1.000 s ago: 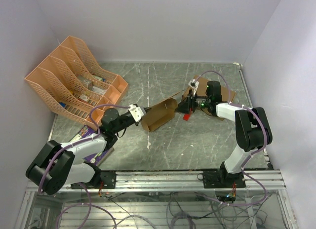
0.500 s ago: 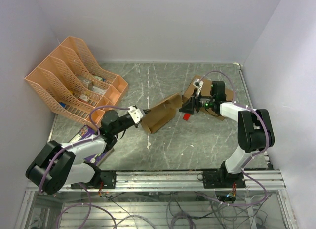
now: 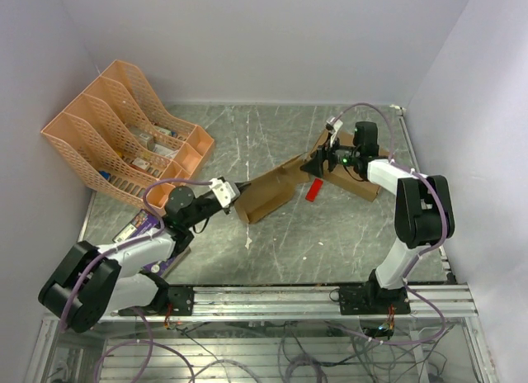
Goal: Fold the paper box
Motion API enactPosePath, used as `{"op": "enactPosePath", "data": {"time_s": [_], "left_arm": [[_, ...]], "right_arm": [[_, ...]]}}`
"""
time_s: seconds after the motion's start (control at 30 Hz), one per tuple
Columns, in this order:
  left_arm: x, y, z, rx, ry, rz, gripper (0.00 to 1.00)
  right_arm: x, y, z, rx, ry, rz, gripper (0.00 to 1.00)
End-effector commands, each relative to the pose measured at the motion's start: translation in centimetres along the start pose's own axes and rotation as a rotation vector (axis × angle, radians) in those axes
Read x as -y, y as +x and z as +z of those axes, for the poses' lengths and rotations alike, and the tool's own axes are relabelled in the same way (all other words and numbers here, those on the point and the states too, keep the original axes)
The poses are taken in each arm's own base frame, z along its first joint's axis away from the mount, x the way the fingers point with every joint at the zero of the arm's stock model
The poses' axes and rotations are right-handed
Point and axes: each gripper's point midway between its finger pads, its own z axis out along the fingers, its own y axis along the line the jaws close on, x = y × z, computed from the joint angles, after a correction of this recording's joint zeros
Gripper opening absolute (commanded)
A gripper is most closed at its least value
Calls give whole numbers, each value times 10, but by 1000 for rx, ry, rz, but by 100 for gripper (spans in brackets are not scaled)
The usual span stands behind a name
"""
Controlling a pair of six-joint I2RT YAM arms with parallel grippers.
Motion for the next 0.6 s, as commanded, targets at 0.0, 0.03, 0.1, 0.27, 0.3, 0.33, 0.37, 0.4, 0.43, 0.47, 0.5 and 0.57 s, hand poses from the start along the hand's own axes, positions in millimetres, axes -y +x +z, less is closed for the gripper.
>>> {"op": "enactPosePath", "data": {"time_s": [0.0, 0.03, 0.1, 0.27, 0.3, 0.33, 0.37, 0.4, 0.43, 0.47, 0.5, 0.57], "left_arm": [[-10, -32, -6, 115, -40, 3, 7], [-11, -35, -7, 126, -41, -3, 7], [-12, -40, -9, 144, -46, -7, 7], [-11, -43, -12, 171, -39, -17, 7], [-11, -43, -12, 177, -36, -18, 7], [-11, -44, -12, 179, -33, -19, 7], [-11, -45, -12, 182, -32, -18, 7], [-11, -45, -12, 180, -28, -18, 7], [-10, -45, -12, 179, -24, -17, 7], [-10, -46, -12, 178, -22, -16, 7], [-11, -47, -12, 180, -20, -15, 7], [-11, -48, -12, 183, -18, -13, 7]], "right_arm": [[-3, -3, -2, 24, -25, -82, 77], [-3, -2, -4, 21, -20, -95, 79], [-3, 1, -7, 13, -20, -110, 79], [-10, 6, -9, 37, -43, -157, 80], [-10, 4, -9, 47, -42, -165, 80], [-10, 1, -9, 52, -42, -173, 80], [-8, -3, -9, 60, -41, -176, 80], [-9, -6, -9, 66, -47, -179, 80], [-8, -9, -9, 71, -44, -178, 79], [-7, -12, -8, 78, -35, -176, 79], [-4, -15, -7, 87, -27, -170, 78], [2, -14, -5, 79, -4, -140, 75]]}}
